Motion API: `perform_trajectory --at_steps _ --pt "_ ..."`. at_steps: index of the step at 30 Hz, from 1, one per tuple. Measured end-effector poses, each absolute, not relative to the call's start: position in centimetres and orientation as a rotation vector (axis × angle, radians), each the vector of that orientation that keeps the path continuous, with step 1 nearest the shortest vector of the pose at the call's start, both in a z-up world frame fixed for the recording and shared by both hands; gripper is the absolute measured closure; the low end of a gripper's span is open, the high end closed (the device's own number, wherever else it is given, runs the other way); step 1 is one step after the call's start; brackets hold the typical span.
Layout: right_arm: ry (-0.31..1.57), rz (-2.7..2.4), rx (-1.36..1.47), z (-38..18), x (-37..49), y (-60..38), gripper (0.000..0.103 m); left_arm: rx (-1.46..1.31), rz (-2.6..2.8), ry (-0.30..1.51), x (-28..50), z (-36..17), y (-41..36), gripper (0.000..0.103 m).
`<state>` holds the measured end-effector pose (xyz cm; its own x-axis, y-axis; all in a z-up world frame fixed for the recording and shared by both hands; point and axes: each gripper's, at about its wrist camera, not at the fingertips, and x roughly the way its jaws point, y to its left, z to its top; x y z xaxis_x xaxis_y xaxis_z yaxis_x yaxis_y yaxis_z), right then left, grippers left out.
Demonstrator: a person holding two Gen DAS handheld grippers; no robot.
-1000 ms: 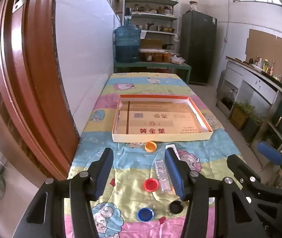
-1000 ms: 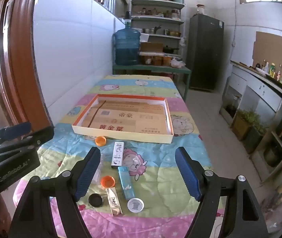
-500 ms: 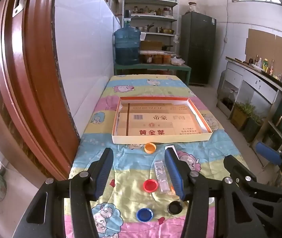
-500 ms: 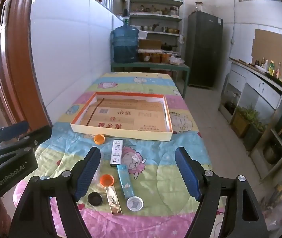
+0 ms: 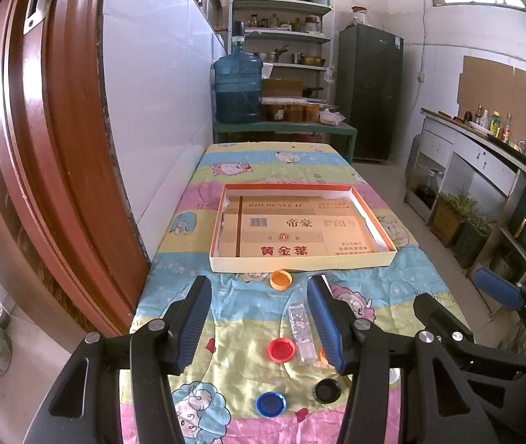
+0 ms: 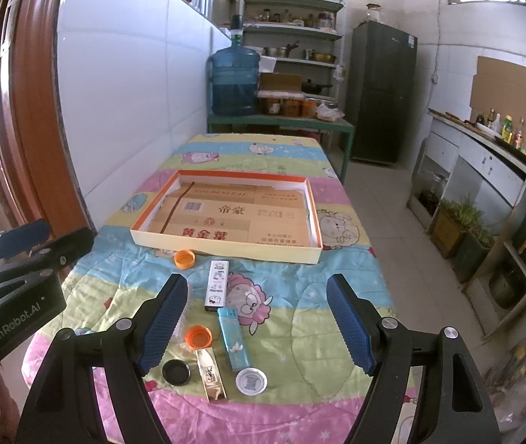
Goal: Organize rigid objects
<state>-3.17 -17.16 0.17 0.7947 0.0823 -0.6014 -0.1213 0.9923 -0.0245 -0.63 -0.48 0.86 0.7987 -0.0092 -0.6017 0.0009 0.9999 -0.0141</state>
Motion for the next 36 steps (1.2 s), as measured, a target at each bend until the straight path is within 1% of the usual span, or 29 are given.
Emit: perform_trajectory --at_steps 36 --pt "0.664 0.122 -0.077 -0.8 -2.5 -16.8 0.024 -0.018 -0.021 0.666 0.2 0.1 -0.6 0.049"
